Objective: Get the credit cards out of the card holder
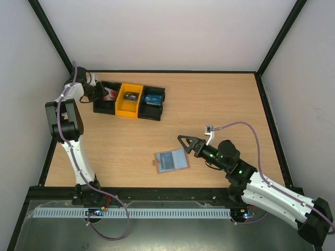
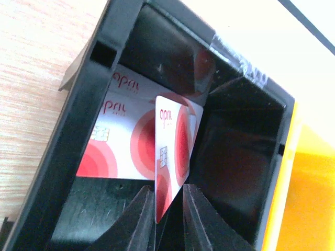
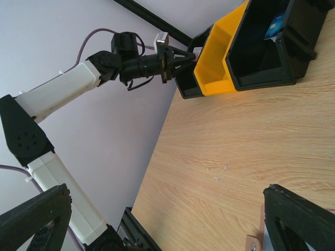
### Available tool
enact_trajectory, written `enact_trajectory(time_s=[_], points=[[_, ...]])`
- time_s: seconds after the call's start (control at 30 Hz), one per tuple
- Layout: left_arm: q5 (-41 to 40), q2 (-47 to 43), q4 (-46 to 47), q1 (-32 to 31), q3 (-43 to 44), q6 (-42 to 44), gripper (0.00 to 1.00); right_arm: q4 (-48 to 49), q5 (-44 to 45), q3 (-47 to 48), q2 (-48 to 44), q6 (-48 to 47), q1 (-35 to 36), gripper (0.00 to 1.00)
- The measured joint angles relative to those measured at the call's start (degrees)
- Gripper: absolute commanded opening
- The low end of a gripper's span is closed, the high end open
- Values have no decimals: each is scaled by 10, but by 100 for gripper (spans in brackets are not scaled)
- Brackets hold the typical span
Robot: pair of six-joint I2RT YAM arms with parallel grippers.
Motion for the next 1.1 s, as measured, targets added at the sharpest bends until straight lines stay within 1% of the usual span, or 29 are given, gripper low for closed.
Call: enact_trajectory(time_s=[0.17,0.2,0.43,0.57,0.63,0.73,0.87,1.0,1.1], points=[[-5,12,0,-9,22,-2,19,-12,5,0,-6,0,0,98],[-7,14,0,-11,23,-3,21,-14,7,0,-7,0,0,98],[-19,19,-5,-15,29,-8,37,-26,16,0,-7,0,0,98],[-28,19,-9,-15,41,-17,49,-40,17,0,-7,2,0,98],[-33,19,-9,-15,50,-22,51,-48,19,0,-8,3,0,98],[-42,19,-9,-15,62,-29,51,-64,21,0,-10,4,0,98],[-57,17,-9,-15,64,-42,55,-94,30,1,-17,4,0,98],[-66,8,-9,-15,64,-55,56,-117,35,1,-35,6,0,98],[-69,-2,-9,-15,64,-63,63,-123,40,1,-53,13,0,98]])
